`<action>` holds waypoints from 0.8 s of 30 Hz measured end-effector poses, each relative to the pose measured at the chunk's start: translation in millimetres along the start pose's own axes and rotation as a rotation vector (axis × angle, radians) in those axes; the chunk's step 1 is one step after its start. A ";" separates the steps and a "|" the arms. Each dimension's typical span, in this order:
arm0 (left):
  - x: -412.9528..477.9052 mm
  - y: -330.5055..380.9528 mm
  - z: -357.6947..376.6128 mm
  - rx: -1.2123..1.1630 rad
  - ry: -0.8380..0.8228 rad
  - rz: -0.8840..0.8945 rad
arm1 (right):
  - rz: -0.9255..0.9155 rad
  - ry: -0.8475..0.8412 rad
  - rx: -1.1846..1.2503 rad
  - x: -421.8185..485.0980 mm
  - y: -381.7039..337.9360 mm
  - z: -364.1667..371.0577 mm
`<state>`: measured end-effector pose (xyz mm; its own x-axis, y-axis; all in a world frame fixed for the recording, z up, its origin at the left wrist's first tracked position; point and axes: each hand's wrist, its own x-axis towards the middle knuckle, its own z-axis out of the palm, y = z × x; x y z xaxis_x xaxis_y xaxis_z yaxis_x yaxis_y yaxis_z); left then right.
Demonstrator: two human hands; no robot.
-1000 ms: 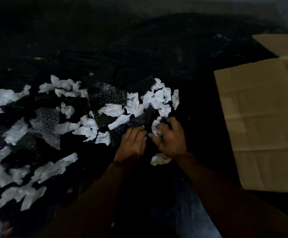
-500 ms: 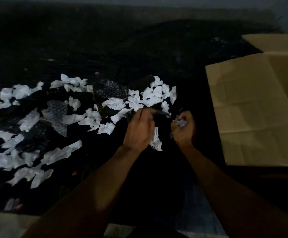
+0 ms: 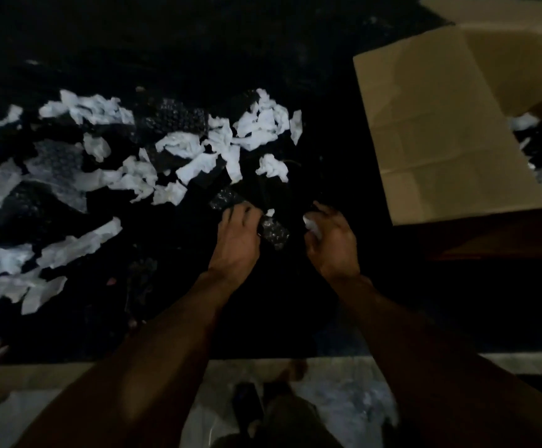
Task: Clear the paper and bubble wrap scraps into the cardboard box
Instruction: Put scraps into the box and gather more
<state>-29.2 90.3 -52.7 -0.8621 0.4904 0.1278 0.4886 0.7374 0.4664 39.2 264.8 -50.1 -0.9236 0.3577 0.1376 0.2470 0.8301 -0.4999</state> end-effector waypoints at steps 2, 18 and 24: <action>-4.5 -0.3 -10.2 -0.023 0.022 0.044 | -0.024 0.002 0.006 -6.3 -3.4 1.7; 0.5 28.0 -134.8 -0.056 0.098 0.024 | 0.214 -0.041 0.566 -10.5 -87.4 -84.1; 18.0 66.4 -198.8 -0.045 0.187 0.184 | 0.054 0.098 0.445 -4.1 -110.3 -166.4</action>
<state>-39.0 55.8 154.5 -0.7709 0.5172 0.3717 0.6369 0.6200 0.4583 64.5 243.0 146.7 -0.8754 0.4523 0.1707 0.1245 0.5521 -0.8244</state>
